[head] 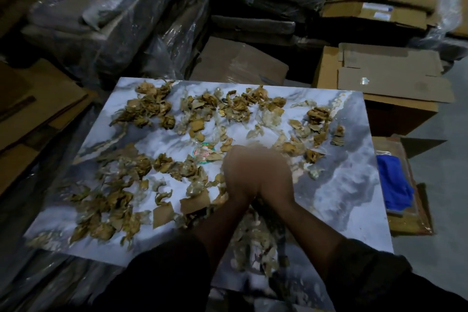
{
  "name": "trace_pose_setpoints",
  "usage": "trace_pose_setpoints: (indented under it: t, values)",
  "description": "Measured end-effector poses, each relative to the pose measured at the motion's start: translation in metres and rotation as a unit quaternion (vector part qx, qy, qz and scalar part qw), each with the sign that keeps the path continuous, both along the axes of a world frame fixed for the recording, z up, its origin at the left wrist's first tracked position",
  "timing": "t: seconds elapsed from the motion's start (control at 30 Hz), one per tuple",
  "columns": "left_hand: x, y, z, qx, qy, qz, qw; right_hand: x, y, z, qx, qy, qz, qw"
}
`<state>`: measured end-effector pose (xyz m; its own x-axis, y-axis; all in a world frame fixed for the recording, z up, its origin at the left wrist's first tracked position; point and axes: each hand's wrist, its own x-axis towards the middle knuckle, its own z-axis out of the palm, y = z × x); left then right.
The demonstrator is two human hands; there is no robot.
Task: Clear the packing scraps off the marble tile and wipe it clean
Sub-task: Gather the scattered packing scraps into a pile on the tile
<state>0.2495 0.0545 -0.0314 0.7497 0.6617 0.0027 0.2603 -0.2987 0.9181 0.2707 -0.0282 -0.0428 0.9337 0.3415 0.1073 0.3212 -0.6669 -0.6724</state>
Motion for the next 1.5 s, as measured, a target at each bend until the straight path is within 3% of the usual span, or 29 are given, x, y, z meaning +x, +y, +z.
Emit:
trace_pose_setpoints:
  t: [0.27,0.43,0.6,0.93,1.1,1.27,1.5]
  values:
    - [0.002,0.090,-0.020,0.065,0.056,0.031,0.996,0.004,0.083,-0.010,-0.021,0.010,0.055,0.998]
    - [0.009,0.118,-0.033,0.122,0.067,-0.010,0.990,0.009,0.108,-0.027,-0.043,-0.024,0.064,0.997]
    - [0.013,0.124,-0.046,0.128,0.167,-0.082,0.974,0.008,0.113,-0.048,-0.138,-0.004,0.076,0.987]
    - [0.003,0.140,-0.026,0.096,0.069,-0.097,0.988,0.015,0.089,-0.020,-0.125,0.039,0.077,0.988]
    - [-0.016,0.136,-0.018,0.114,0.020,-0.124,0.985,-0.006,0.067,-0.011,-0.069,0.038,0.046,0.996]
    - [-0.048,0.129,-0.024,0.239,-0.047,-0.185,0.952,-0.052,0.026,-0.021,-0.021,0.026,-0.127,0.991]
    - [-0.103,0.088,-0.046,0.255,-0.054,-0.351,0.899,-0.119,-0.045,-0.039,-0.073,-0.007,-0.172,0.982]
